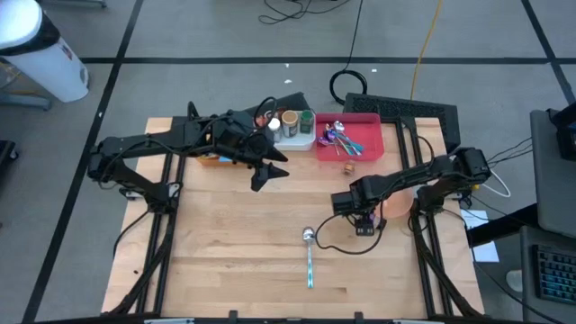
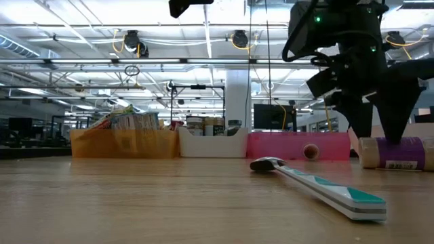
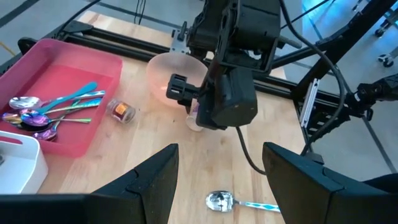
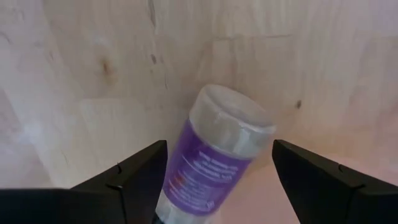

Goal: Pick & Place Food Item
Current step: Put the purple seasoning bottle into the white bin

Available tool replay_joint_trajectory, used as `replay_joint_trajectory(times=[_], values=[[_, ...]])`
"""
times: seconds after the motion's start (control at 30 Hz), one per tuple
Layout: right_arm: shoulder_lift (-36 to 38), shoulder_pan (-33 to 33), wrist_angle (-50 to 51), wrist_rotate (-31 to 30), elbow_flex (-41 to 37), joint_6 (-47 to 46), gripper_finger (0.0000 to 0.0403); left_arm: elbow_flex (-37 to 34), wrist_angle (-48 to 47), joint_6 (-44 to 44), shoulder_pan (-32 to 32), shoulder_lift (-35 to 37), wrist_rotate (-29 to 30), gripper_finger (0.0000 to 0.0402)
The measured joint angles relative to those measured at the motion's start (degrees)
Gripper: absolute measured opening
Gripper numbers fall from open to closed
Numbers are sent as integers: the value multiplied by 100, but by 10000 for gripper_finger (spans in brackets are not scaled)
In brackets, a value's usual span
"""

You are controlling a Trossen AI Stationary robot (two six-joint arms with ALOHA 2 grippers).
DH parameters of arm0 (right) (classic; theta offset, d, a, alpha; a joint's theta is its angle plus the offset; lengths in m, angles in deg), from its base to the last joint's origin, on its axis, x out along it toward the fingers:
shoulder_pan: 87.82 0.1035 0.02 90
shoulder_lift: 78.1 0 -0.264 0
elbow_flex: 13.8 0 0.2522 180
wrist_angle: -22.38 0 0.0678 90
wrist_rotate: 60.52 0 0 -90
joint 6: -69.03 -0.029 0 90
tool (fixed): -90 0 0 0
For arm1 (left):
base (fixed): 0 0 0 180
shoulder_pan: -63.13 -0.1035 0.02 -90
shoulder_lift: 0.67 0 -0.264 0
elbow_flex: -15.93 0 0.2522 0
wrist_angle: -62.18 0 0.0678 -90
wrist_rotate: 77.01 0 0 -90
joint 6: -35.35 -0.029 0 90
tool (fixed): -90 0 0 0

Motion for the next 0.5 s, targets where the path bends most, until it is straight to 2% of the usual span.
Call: replay_joint_trajectory(times=[0.3, 0.5], values=[[-2, 2, -456, 160, -256, -128, 282, 0, 0, 2, 0, 0, 0, 241], [-2, 4, -792, 159, -269, -174, 261, 1, -2, 4, -4, 0, 2, 241]])
